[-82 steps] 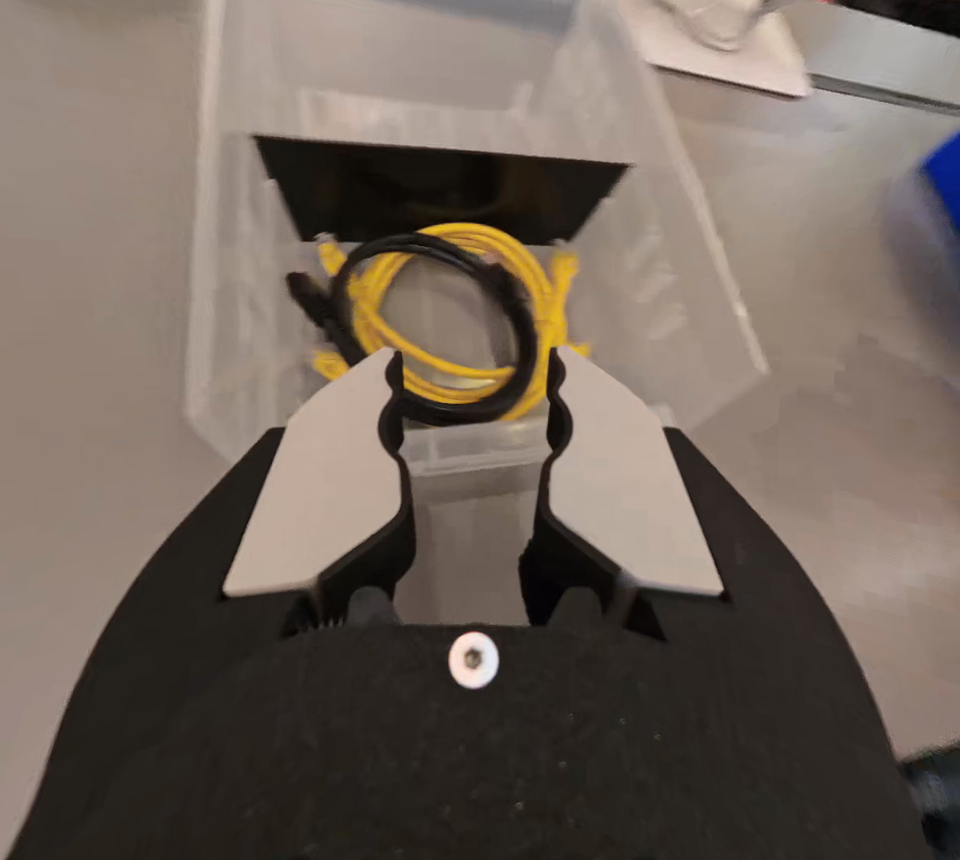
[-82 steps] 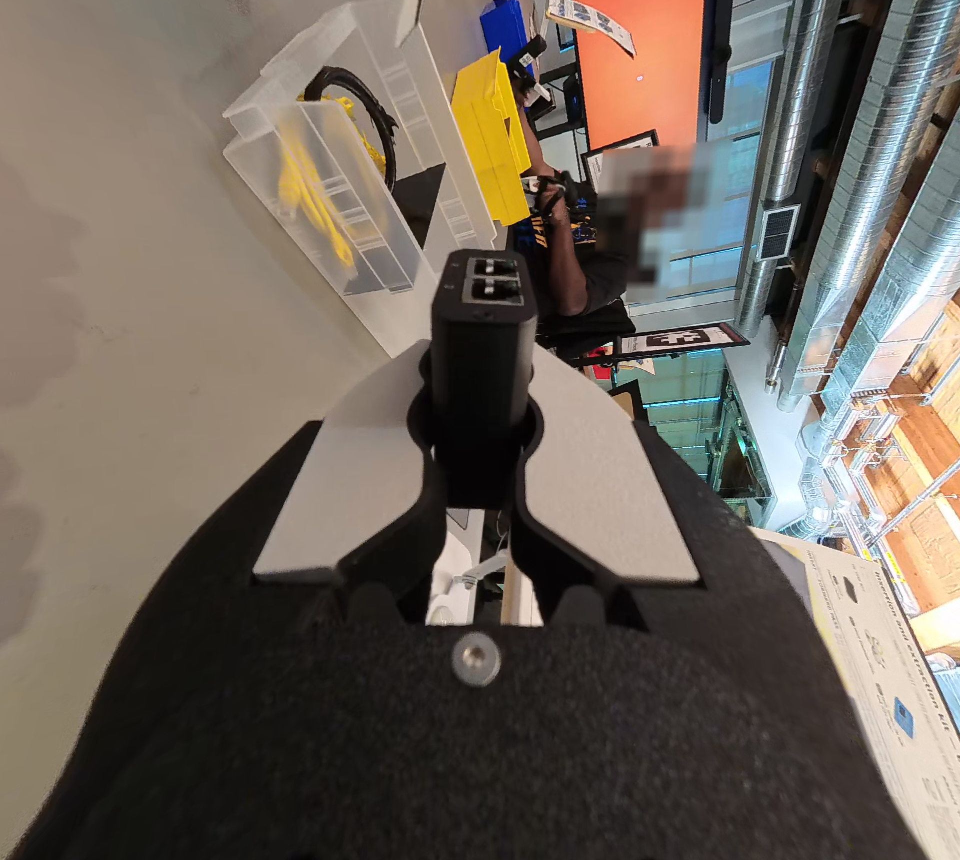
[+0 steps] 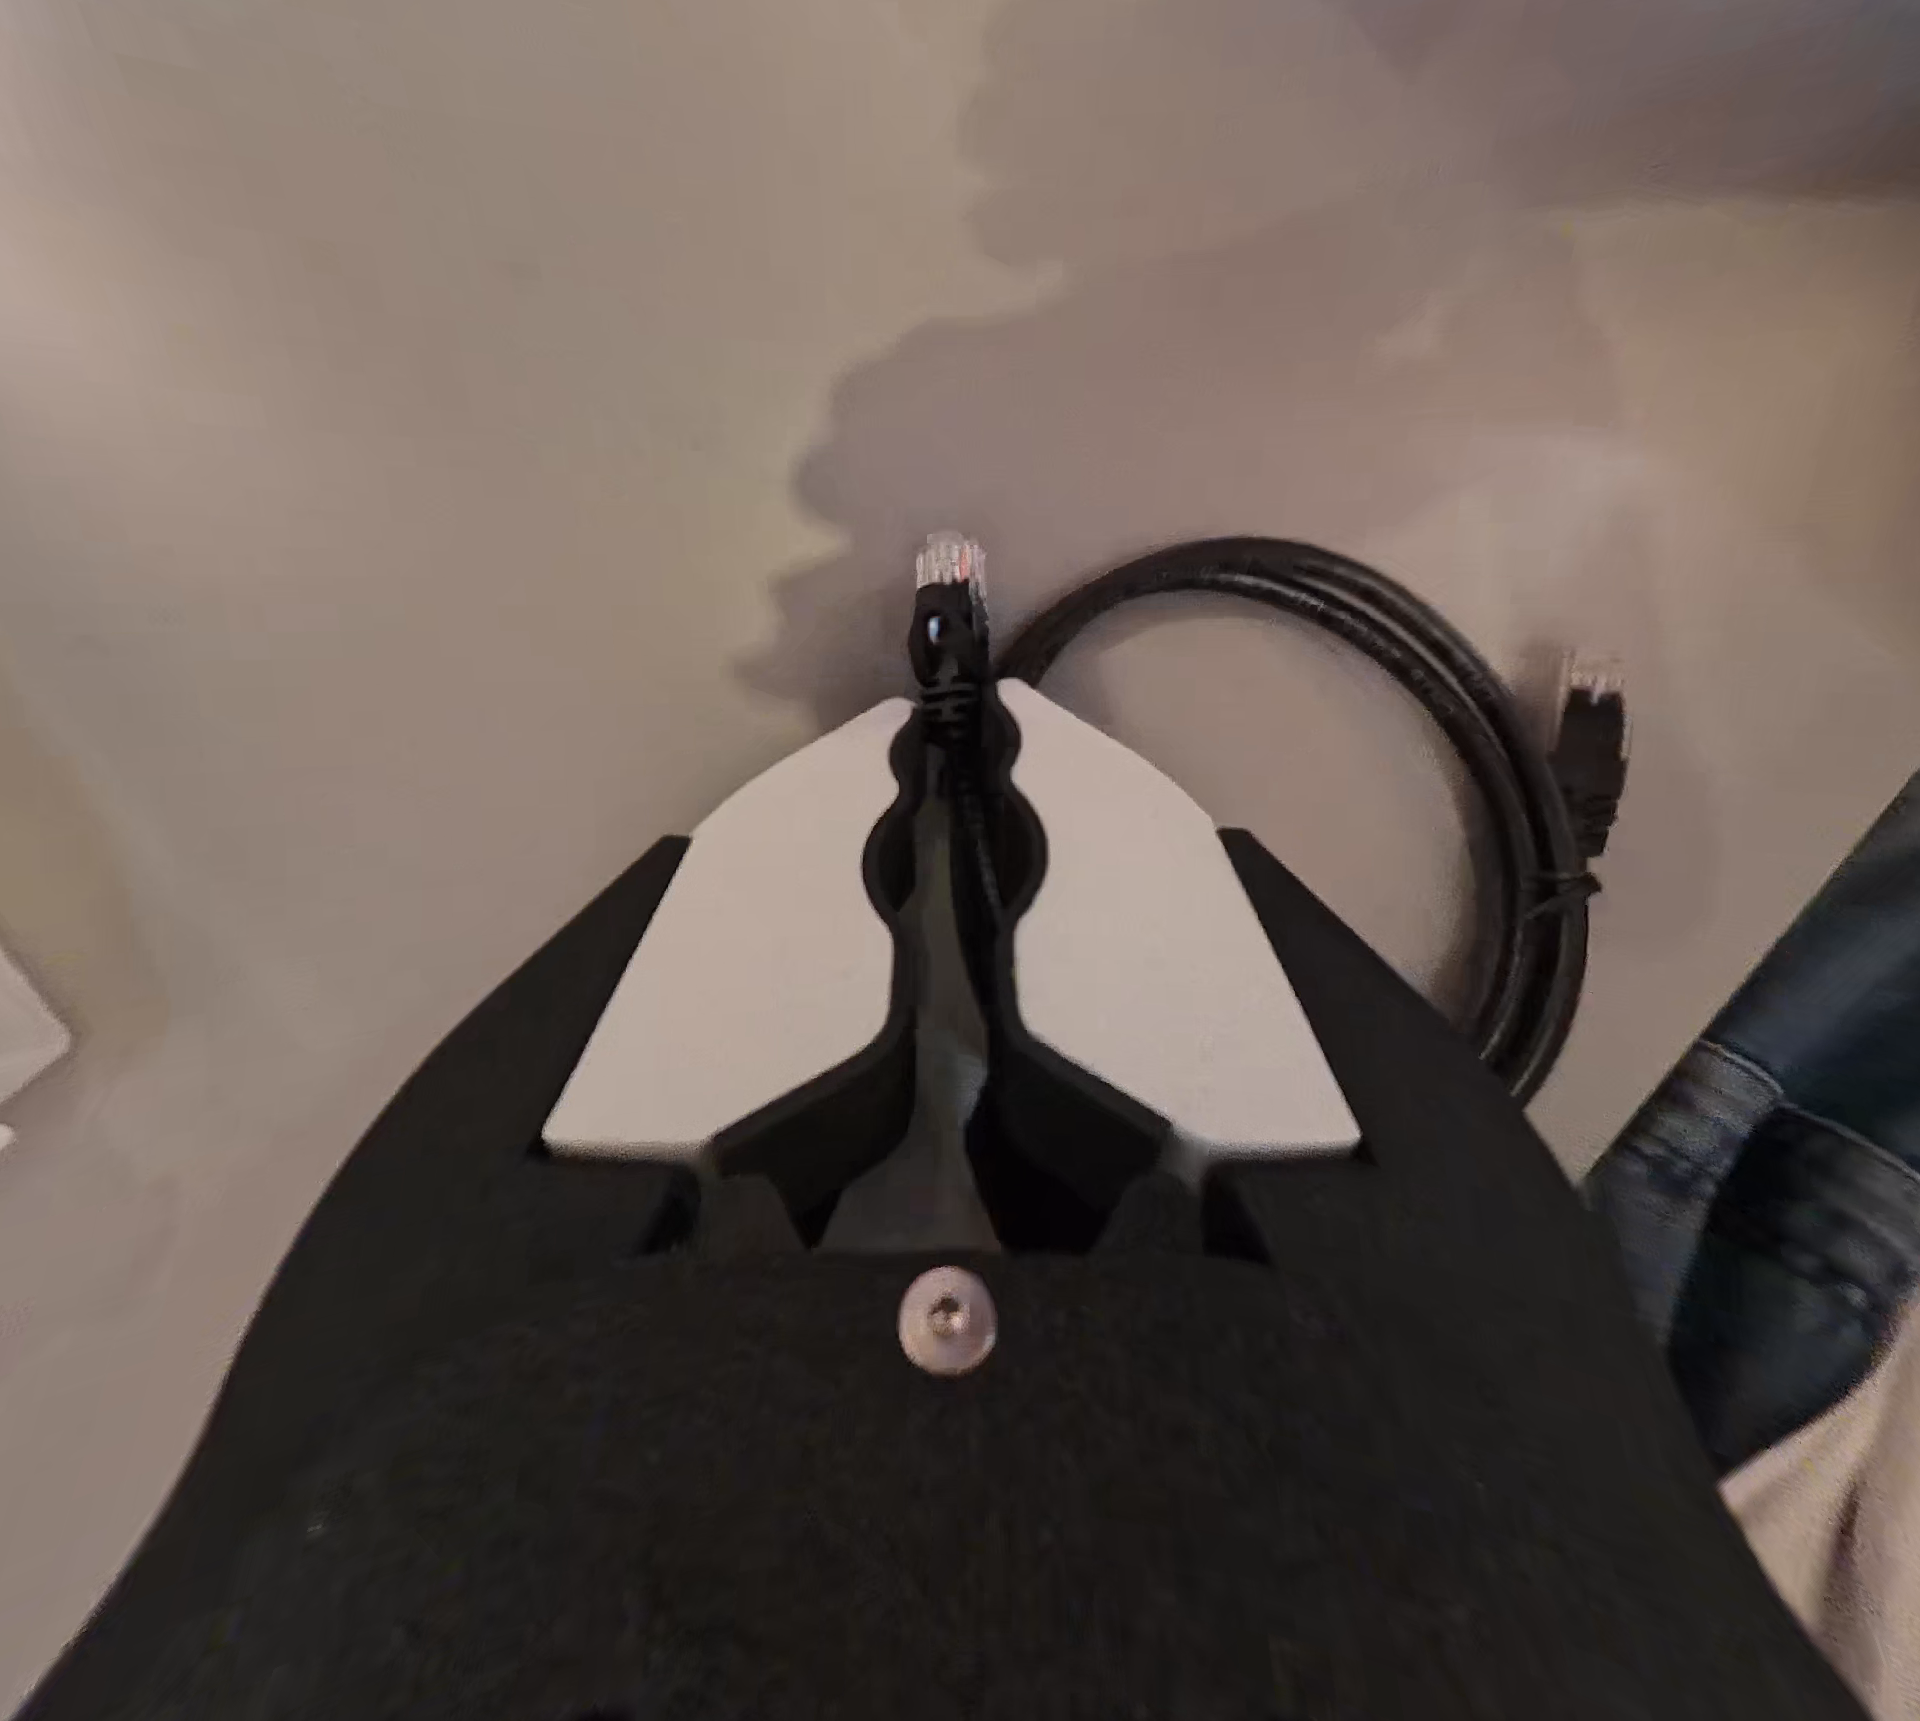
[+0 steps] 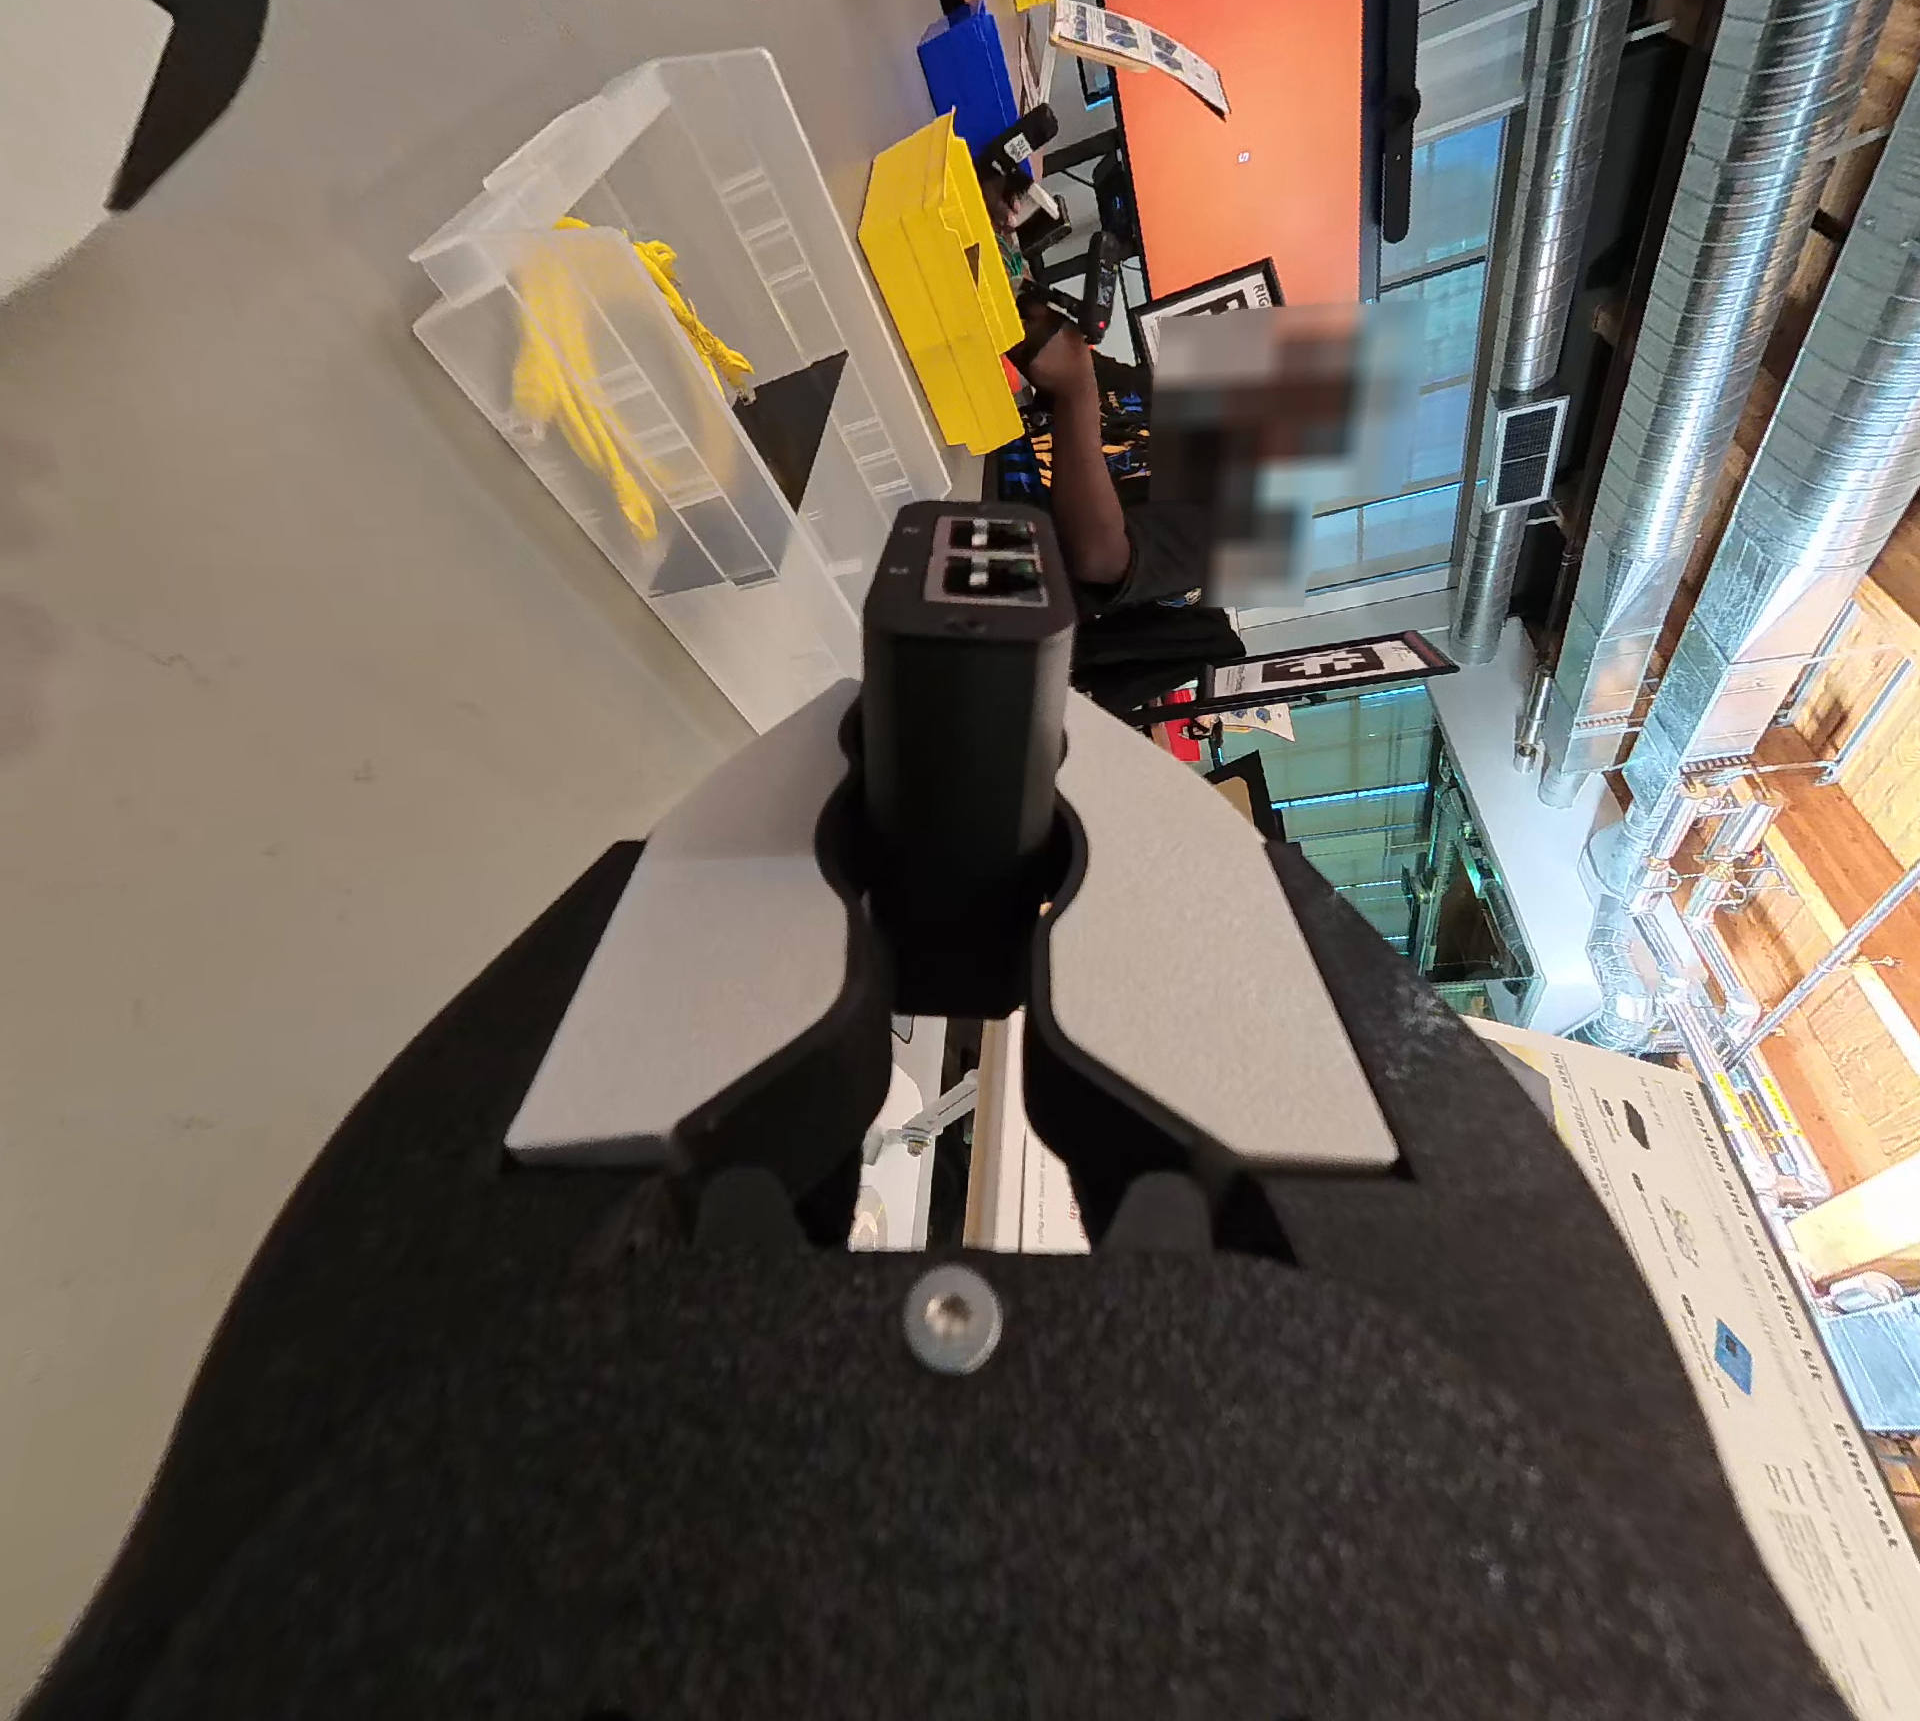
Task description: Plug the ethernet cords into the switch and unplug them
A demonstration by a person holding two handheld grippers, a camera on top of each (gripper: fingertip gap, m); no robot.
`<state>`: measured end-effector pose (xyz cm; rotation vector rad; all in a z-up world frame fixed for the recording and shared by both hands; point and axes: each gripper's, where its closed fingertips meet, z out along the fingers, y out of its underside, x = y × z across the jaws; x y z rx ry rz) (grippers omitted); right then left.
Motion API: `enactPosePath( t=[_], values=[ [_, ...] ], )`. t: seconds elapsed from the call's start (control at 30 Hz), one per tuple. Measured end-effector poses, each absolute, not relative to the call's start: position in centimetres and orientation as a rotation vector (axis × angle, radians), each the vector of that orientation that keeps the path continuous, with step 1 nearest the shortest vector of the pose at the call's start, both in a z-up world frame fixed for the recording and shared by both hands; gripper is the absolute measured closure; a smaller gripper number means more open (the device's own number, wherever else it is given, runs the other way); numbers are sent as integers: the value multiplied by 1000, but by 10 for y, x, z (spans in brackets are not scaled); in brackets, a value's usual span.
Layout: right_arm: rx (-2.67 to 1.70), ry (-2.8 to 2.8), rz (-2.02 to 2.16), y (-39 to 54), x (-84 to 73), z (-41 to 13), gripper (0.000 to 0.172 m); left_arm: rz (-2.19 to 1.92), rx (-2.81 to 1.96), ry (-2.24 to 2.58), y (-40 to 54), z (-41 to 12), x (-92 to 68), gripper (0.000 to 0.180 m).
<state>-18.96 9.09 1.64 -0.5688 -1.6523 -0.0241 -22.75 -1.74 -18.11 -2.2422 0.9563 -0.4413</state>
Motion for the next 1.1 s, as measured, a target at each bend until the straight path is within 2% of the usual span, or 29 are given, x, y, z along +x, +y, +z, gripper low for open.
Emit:
enactPosePath(
  t=[0.23,0.47,0.6,1.1],
  values=[
    [-567,-1649,-30,91,-190,17,146,-483,-2104,972,-20,-130,-227,171],
    [-553,-1611,-49,92,-189,25,146,-421,-1939,1033,-7,-26,-225,171],
    [-556,-1569,-100,97,-187,33,146,-394,-1923,1048,3,12,-216,171],
    [-603,-1599,-313,109,-195,21,146,-393,-2054,972,34,24,-195,171]
  ],
)
